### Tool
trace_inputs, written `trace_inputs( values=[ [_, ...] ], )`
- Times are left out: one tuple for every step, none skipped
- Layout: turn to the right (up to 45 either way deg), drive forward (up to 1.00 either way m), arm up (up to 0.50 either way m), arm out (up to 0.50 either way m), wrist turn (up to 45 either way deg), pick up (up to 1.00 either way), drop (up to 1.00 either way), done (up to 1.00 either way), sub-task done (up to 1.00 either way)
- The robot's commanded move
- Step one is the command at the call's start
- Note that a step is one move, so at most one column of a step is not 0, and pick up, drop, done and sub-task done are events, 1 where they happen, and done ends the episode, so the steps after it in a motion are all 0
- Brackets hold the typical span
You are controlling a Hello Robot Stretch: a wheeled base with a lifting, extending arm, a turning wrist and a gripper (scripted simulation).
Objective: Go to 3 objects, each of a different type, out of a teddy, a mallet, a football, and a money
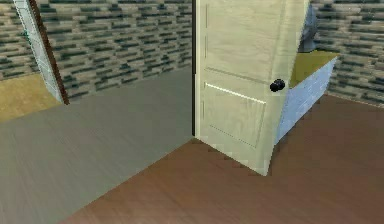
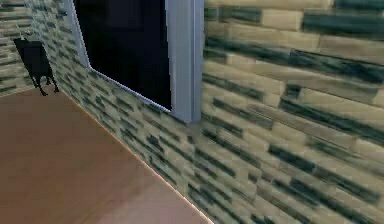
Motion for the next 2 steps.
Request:
trace_inputs(
  values=[
    [0.0,0.35,0.00,0.00,0.0,0.00,0.00,0.00,0.00],
    [-42.0,0.00,0.00,0.00,0.0,0.00,0.00,0.00,0.00]
  ],
)
